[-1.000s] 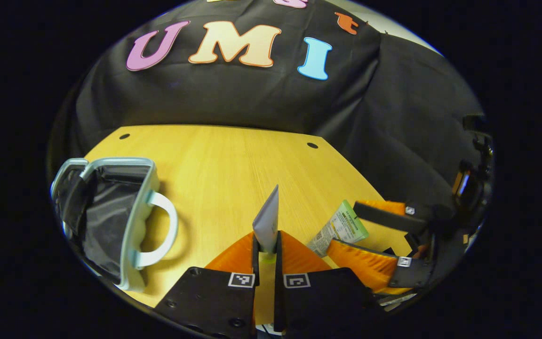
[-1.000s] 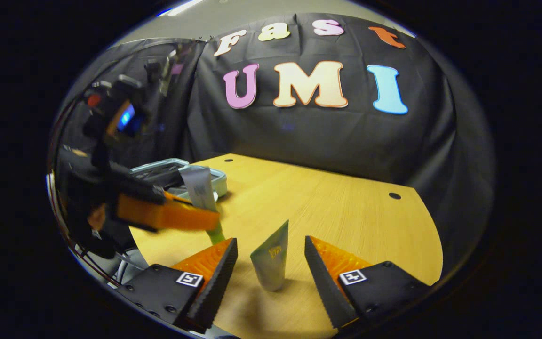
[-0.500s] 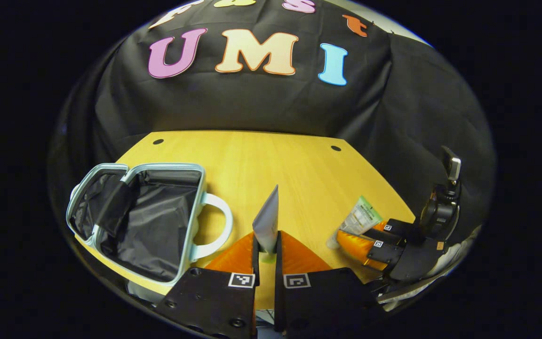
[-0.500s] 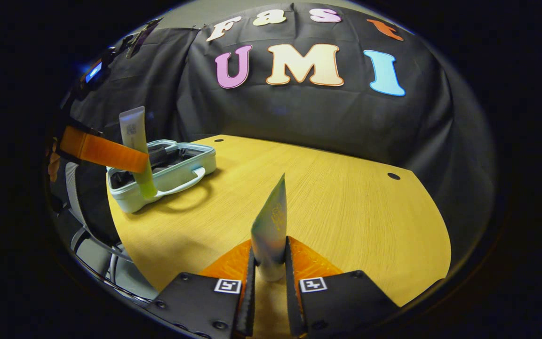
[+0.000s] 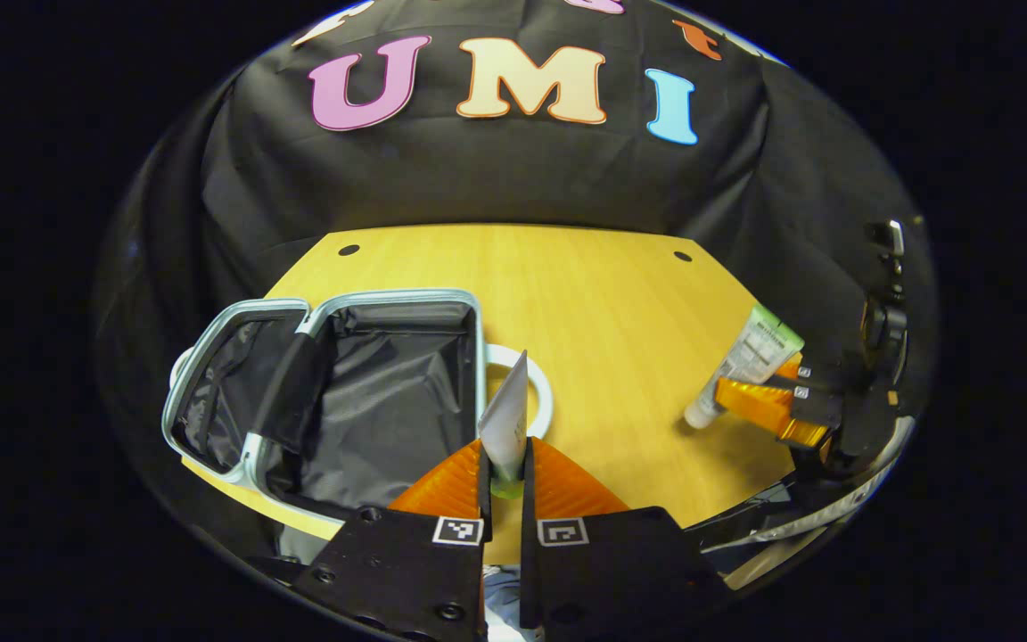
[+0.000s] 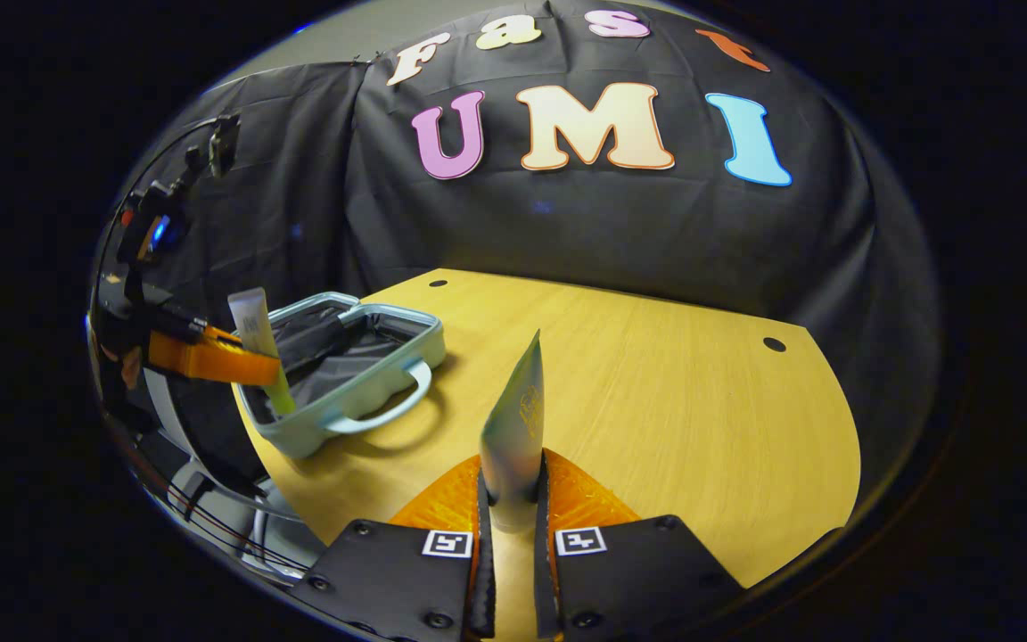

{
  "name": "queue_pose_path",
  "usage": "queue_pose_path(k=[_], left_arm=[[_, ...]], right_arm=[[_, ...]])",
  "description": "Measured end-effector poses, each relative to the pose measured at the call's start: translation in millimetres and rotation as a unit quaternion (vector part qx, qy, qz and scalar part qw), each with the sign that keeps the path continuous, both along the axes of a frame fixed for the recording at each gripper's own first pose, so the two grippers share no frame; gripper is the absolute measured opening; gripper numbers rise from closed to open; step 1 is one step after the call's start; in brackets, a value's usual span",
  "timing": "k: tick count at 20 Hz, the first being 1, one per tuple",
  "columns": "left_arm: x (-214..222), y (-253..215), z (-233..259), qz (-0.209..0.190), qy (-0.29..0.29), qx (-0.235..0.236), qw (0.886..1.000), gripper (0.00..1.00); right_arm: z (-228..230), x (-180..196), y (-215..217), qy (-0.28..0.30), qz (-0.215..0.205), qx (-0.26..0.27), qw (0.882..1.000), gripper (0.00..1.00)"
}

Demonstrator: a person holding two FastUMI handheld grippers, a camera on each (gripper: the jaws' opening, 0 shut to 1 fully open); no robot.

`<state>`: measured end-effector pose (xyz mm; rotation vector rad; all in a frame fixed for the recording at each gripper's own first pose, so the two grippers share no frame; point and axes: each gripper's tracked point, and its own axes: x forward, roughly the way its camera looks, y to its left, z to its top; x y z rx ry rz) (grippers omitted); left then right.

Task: First open the suitcase, pack the skin care products into it, and then close the suitcase.

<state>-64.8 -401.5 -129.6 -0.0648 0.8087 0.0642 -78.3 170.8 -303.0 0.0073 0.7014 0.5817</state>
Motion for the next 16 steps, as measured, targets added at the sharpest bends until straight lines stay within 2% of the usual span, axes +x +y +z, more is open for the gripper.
queue_pose_path(k=[5, 10, 13, 16], left_arm=[[0, 55, -22, -0.015, 0.044, 0.018, 0.999, 0.08], [-7, 90, -60, -0.012, 0.085, -0.015, 0.996, 0.08], [-11, 110, -79, -0.006, 0.103, -0.023, 0.994, 0.08], [-13, 116, -87, -0.006, 0.107, -0.052, 0.993, 0.10]], right_arm=[[27, -9, 79, 0.019, 0.027, 0.033, 0.999, 0.19], [34, -44, 171, 0.100, 0.054, 0.099, 0.989, 0.19], [24, -58, 207, 0.121, 0.063, 0.092, 0.986, 0.19], [20, -58, 235, 0.139, 0.053, 0.107, 0.983, 0.19]])
